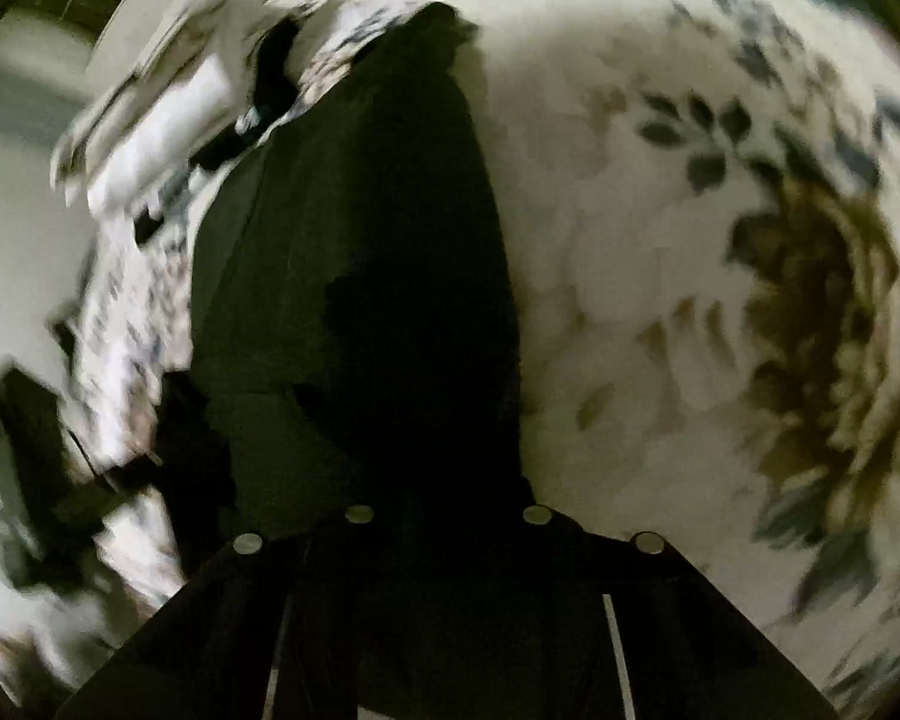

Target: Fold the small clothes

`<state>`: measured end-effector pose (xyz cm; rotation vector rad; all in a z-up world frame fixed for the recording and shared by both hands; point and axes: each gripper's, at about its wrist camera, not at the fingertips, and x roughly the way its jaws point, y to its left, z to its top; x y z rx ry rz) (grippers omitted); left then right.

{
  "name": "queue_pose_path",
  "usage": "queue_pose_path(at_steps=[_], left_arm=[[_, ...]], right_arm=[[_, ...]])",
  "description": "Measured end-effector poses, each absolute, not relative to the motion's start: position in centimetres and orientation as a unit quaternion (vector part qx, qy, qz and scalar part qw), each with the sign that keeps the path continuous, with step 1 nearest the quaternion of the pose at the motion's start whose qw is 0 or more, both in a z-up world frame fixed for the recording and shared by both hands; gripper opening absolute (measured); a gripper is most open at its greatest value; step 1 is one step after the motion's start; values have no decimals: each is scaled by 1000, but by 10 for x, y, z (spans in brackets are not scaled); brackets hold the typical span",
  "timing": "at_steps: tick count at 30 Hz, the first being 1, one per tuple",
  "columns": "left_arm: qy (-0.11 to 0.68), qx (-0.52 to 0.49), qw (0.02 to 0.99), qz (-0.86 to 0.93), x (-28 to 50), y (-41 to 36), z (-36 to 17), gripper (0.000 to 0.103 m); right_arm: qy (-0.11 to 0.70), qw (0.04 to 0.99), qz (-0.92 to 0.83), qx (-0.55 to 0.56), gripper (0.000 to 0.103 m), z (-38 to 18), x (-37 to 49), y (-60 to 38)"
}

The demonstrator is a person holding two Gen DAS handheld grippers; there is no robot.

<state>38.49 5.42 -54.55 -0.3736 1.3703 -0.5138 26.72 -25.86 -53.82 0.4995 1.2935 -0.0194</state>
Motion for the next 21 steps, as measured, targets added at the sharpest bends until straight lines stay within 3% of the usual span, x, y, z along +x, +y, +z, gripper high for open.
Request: queue_pose_path(at_steps=[10, 11, 12, 13, 14, 18, 19, 20, 21], left_arm=[[636, -139, 719, -245, 394, 43, -547, 24], [636, -135, 719, -246, 394, 42, -547, 25], [635, -132, 720, -248, 394, 41, -546, 28], [634, -131, 720, -252, 393, 40, -546, 38], [631, -133, 719, -258, 394, 38, -546, 41], [601, -108, 749, -258, 390, 28, -536, 39], [594, -102, 757, -252, 390, 27, -534, 25], [593, -90, 763, -241, 389, 27, -533, 14], [591, -86, 767, -236, 387, 28, -531, 14]], right_arm=[[589, 789, -27, 175, 20, -520, 275, -247], [586, 790, -23, 179, 21, -517, 274, -248], [581, 792, -18, 183, 31, -515, 272, -249], [577, 795, -15, 188, 37, -513, 270, -250], [571, 797, -10, 195, 42, -512, 270, -250], [571, 798, -2, 193, 42, -524, 279, -245], [567, 802, -3, 187, 40, -525, 281, -242], [557, 812, -10, 173, 25, -522, 283, -239], [549, 821, -15, 160, 11, -519, 283, -235]])
